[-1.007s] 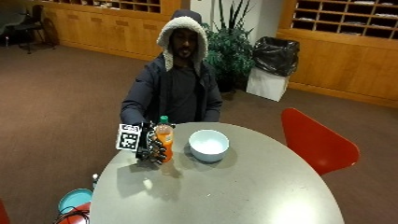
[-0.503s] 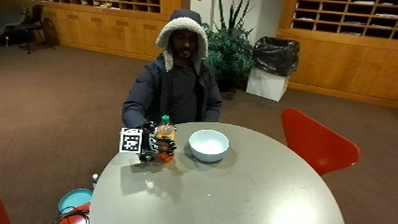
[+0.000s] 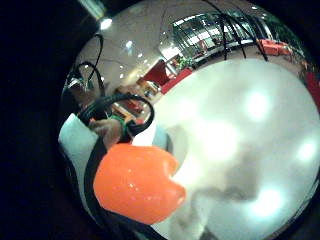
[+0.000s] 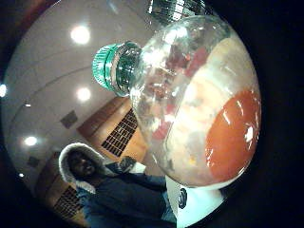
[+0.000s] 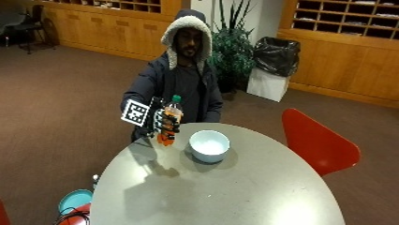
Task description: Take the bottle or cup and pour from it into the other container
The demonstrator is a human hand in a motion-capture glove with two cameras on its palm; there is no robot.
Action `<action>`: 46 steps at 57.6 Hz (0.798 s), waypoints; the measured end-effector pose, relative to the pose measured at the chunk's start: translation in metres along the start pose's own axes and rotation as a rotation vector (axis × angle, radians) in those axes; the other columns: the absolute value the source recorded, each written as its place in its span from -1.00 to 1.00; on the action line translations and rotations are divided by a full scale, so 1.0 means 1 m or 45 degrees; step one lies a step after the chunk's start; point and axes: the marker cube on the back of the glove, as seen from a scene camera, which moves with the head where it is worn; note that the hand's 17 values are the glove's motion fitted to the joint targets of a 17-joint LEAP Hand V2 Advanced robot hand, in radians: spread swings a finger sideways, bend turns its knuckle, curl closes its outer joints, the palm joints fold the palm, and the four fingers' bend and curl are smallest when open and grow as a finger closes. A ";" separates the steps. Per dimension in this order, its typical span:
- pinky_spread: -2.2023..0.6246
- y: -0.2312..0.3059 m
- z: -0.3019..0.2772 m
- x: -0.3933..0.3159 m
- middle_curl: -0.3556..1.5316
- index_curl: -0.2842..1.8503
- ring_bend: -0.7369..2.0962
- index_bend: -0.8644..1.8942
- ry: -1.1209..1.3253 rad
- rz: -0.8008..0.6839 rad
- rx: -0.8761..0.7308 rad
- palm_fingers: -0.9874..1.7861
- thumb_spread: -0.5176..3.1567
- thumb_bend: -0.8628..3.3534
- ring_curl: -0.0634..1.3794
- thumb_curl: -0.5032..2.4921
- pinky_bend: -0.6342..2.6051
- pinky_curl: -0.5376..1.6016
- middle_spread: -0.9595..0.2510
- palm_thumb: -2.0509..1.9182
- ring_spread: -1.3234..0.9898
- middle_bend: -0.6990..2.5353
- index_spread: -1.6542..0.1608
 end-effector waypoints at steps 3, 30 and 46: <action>0.55 -0.007 0.001 -0.013 -0.15 -0.51 -0.01 -0.30 0.100 0.045 0.030 0.52 -0.37 -0.61 -0.36 -0.28 -0.32 -0.16 0.20 0.49 0.01 -0.41 0.52; 0.55 -0.002 0.026 -0.062 -0.14 -0.50 -0.01 -0.30 0.880 -0.214 -0.323 0.52 -0.37 -0.61 -0.36 -0.27 -0.32 -0.16 0.21 0.49 0.01 -0.42 0.53; 0.56 -0.013 0.055 -0.075 -0.13 -0.50 -0.01 -0.30 1.301 -0.322 -0.572 0.52 -0.37 -0.61 -0.35 -0.26 -0.33 -0.15 0.22 0.49 0.02 -0.42 0.54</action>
